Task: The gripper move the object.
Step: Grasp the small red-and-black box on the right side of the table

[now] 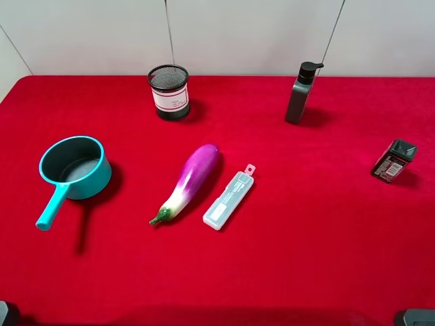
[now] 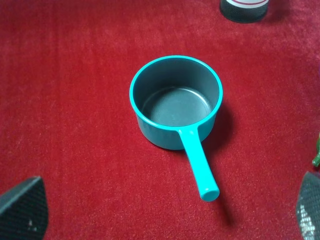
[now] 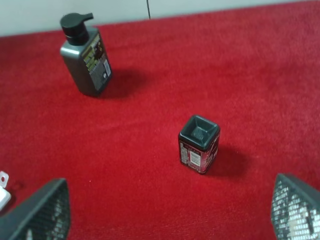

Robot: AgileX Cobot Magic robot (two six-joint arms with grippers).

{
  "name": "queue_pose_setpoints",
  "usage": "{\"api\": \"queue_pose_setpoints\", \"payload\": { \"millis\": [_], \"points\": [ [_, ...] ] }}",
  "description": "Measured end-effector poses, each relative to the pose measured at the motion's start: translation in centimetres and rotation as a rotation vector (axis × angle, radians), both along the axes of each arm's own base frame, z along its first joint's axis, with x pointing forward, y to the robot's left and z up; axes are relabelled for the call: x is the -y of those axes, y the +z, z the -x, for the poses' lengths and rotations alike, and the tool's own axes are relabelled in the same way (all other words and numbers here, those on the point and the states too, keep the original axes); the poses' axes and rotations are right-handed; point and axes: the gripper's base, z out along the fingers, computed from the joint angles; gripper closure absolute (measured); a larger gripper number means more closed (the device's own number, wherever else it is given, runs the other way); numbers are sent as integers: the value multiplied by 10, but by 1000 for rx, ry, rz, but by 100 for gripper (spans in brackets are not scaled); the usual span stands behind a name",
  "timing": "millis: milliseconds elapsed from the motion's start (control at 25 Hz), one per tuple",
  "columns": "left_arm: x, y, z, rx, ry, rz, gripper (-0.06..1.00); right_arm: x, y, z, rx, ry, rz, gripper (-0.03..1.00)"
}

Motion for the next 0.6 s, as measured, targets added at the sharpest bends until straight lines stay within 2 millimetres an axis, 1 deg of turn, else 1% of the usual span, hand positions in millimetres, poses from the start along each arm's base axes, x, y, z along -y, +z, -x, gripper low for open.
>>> {"api": "queue_pose_setpoints", "payload": {
  "millis": [160,360,600],
  "points": [
    [0,0,0,0,0,0,-4,0,16,-34,-82,-38,-43,36],
    [0,0,0,0,0,0,-4,-1,29,-81,-190,-84,-91,36],
    [0,0,0,0,0,0,-4,-1,29,-141,-359,-150,-113,36]
  ]
}}
